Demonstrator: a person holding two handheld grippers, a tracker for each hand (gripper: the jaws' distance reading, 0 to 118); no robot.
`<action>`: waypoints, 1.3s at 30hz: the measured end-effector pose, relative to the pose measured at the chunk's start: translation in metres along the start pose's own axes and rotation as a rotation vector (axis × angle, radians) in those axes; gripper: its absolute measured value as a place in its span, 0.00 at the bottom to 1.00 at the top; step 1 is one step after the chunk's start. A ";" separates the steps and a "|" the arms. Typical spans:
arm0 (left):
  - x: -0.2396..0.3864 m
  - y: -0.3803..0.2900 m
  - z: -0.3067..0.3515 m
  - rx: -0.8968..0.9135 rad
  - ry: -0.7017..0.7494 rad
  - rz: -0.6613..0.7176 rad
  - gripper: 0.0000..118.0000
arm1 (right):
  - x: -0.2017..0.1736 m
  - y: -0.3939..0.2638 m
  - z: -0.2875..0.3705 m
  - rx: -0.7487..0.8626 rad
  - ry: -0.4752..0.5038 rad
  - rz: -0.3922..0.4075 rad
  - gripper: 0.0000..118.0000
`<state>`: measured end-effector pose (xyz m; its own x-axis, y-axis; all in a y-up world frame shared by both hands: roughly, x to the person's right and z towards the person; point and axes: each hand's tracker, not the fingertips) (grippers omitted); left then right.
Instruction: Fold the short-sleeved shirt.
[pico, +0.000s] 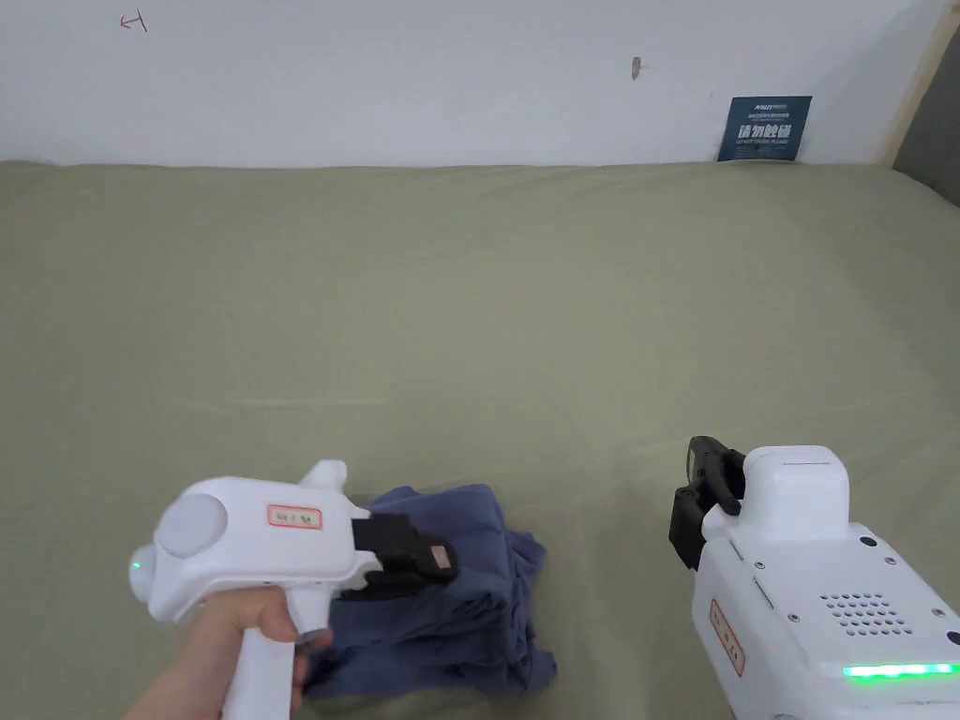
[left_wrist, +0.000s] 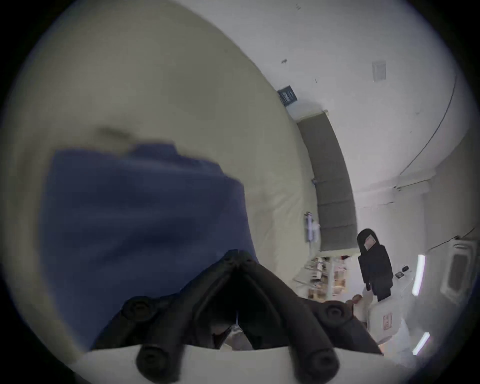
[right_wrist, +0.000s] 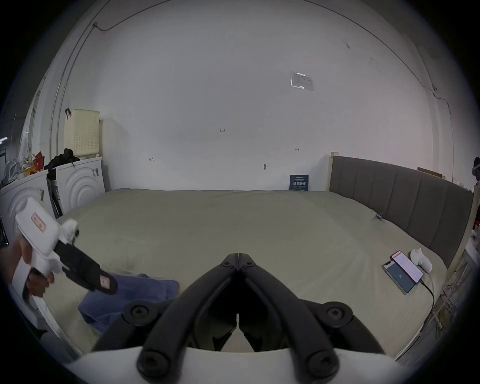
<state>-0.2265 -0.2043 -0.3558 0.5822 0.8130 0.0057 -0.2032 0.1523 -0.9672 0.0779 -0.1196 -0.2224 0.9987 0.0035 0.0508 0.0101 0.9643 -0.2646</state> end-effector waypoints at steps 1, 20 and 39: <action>-0.008 -0.001 -0.015 -0.023 -0.024 0.012 0.00 | 0.000 0.000 0.000 -0.001 -0.001 0.003 0.00; 0.015 -0.015 0.061 0.140 0.091 -0.190 0.00 | -0.033 -0.007 -0.008 -0.008 0.075 0.028 0.00; -0.078 -0.020 0.151 0.242 0.181 -0.063 0.00 | -0.043 -0.121 -0.188 -0.911 0.920 -0.775 0.00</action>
<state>-0.3865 -0.1855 -0.2984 0.7258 0.6879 -0.0025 -0.3311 0.3462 -0.8778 0.0430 -0.2866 -0.3739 0.4108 -0.9098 -0.0583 0.2155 0.1591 -0.9635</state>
